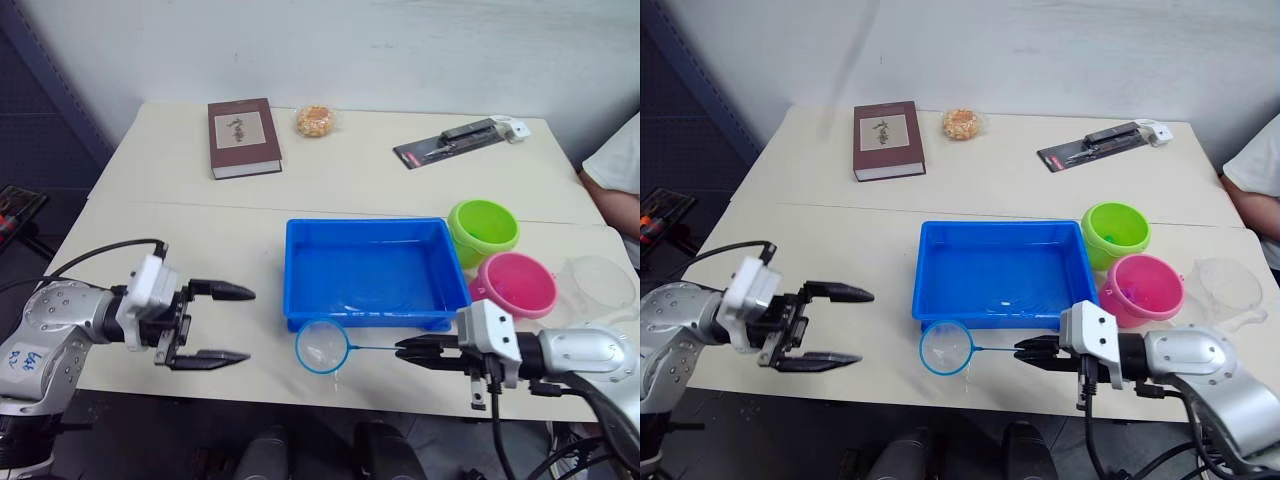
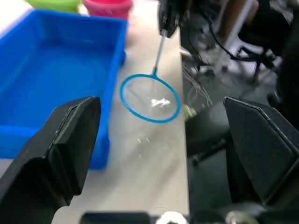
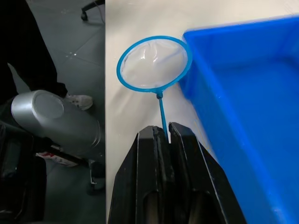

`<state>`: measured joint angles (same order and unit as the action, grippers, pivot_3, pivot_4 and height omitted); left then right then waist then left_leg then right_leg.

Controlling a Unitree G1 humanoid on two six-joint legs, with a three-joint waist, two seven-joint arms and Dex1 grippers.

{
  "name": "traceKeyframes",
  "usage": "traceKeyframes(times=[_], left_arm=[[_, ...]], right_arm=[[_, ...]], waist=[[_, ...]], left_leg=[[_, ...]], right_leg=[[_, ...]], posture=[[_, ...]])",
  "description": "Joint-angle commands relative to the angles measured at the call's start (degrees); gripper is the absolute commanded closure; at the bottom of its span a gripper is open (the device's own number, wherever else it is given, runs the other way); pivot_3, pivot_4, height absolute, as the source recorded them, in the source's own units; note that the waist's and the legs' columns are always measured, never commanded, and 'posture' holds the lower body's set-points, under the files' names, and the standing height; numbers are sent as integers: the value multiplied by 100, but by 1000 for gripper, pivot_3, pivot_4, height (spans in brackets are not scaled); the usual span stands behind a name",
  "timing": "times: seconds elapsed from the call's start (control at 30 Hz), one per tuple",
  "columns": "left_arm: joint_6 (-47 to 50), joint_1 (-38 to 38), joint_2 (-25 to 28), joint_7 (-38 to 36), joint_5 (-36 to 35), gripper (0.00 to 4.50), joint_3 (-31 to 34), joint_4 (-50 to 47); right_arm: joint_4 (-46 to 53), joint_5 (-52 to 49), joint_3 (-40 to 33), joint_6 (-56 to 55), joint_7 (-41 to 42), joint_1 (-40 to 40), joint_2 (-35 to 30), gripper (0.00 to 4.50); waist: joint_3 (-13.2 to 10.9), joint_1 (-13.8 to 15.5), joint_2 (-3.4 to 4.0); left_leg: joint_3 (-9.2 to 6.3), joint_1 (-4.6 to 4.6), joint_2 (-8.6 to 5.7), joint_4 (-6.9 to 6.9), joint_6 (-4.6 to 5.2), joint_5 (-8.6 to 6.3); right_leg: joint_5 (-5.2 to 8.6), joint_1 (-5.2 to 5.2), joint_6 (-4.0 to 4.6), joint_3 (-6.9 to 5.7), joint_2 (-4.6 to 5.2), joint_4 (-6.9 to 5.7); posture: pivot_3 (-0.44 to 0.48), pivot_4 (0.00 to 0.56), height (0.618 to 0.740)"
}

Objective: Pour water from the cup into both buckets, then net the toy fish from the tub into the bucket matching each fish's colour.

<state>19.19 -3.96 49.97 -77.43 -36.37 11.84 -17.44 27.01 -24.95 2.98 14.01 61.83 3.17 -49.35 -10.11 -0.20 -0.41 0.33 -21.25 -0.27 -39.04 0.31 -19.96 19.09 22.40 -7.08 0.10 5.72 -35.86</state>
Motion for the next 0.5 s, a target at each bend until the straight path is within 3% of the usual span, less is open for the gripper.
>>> traceKeyframes(times=[0.03, 0.17, 0.37, 0.4, 0.43, 0.5], left_arm=[[-46, 111, 41, 126, 55, 11, 76, -154], [51, 170, 79, 270, 38, 11, 140, -177], [217, 354, 159, 377, -49, 11, 244, -313], [292, 355, 192, 430, -71, 0, 296, -316], [345, 344, 210, 479, -90, 0, 343, -308], [404, 313, 213, 579, -96, 0, 431, -272]], right_arm=[[-928, 881, 710, -1004, 111, -155, 400, 4500], [-1754, 1252, 1010, -1462, -25, -564, 936, 4500], [-2183, 1377, 1184, -1613, 61, -648, 1174, 4500], [-2014, 1261, 1128, -1488, 140, -597, 1095, 3671], [-1867, 1192, 1071, -1419, 195, -544, 1016, 3441], [-1637, 1135, 895, -1436, 240, -399, 841, 2417]], waist=[[-2, -6, 3], [-2, -44, 3], [-2, -48, 3], [-2, -45, 3], [-2, -36, 3], [-2, -21, 4]], left_leg=[[4, -1, 0, 0, 0, 0], [15, 3, 0, -3, 0, 0], [9, 1, 2, -1, -4, -1], [9, 1, 2, -1, -4, -1], [9, 1, 2, -3, -4, -1], [9, 1, 2, -3, -4, -1]], right_leg=[[0, 5, 1, 2, -1, -5], [0, 9, 1, 5, -3, -12], [1, 7, 1, 3, -3, -13], [1, 7, 1, 3, -2, -13], [1, 7, 1, 3, -1, -12], [1, 7, 1, 4, 0, -12]], posture=[[0, 150, 738], [0, 150, 738], [0, 150, 738], [0, 150, 738], [0, 150, 738], [0, 150, 738]])
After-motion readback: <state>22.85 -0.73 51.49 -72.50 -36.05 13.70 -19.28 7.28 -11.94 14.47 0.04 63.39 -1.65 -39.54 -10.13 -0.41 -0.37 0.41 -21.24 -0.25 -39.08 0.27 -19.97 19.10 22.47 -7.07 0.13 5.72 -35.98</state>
